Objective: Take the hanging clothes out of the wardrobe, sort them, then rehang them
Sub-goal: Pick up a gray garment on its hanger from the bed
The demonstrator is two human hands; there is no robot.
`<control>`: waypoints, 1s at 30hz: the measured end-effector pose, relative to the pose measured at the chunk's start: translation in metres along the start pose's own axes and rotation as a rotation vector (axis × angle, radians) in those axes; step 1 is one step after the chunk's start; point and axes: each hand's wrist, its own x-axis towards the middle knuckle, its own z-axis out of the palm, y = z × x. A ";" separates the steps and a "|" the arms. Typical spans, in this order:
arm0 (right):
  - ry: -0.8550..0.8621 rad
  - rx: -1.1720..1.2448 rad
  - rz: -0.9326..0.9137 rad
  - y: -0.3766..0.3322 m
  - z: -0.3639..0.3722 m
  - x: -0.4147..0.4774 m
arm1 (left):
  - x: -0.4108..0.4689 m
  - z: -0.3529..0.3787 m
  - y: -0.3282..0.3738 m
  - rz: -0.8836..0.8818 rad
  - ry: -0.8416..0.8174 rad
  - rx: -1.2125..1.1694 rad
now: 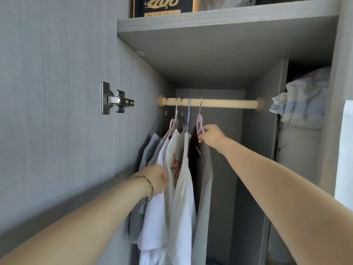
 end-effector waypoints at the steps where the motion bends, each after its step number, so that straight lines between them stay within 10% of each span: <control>1: 0.052 -0.013 0.016 0.001 0.000 -0.002 | -0.002 0.001 0.000 0.011 -0.006 0.007; 14: 0.151 -0.128 0.134 -0.011 0.011 0.010 | -0.007 -0.011 0.001 0.061 -0.017 0.063; 30: -0.185 -0.140 -0.081 0.011 0.019 -0.053 | -0.018 0.004 -0.004 -0.049 0.056 0.038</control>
